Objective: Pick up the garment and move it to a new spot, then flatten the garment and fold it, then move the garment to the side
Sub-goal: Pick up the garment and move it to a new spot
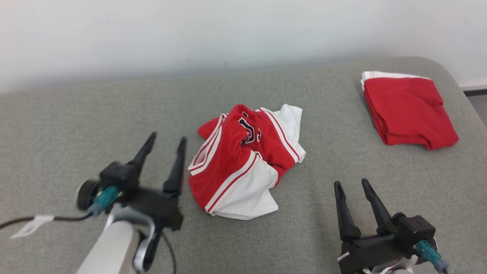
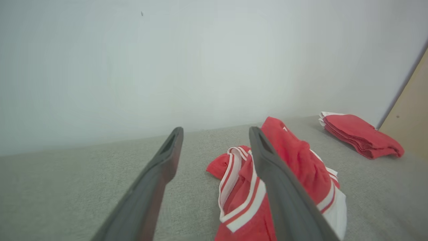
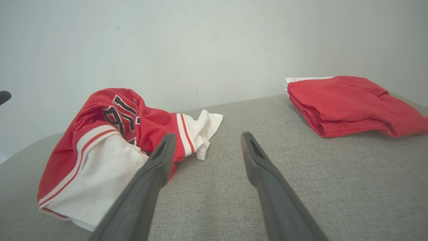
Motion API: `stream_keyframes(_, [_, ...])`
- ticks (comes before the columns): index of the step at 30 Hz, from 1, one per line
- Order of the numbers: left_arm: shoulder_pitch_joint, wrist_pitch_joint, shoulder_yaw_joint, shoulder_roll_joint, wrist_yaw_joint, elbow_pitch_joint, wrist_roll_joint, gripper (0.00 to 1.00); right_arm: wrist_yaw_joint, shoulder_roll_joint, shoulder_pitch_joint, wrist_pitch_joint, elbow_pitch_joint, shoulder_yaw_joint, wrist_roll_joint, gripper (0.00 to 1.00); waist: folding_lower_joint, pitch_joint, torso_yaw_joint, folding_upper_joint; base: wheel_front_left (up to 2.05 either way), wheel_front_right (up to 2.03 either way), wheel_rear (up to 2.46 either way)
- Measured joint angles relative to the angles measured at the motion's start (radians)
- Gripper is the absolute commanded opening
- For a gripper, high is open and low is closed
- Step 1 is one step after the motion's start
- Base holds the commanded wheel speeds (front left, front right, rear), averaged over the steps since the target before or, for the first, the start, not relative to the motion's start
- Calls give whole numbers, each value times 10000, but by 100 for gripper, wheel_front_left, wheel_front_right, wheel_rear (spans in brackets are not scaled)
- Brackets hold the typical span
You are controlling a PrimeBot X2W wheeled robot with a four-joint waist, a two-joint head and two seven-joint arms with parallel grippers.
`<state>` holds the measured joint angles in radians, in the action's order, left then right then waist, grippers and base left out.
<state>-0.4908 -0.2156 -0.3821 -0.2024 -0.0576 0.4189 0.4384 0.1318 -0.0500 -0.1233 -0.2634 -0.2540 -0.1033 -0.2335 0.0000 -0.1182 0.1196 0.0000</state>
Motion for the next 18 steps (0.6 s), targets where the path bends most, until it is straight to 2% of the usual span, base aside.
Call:
stream_keyframes(7, [1192,-253,464,-865,430,-832,-136,100,0,4,223,-2,144,224,138,100,0,339,-194,0,0,0,0])
stream_keyframes(12, [2291,-399,938,-1248,650,-1664,-186,100,0,0,447,0,207,451,261,100,-1,506,-377,0,0,0,0])
stream_keyframes(18, [3521,-460,1912,-1156,842,-2661,-161,100,0,4,620,0,322,698,366,100,-1,575,-529,0,0,0,0])
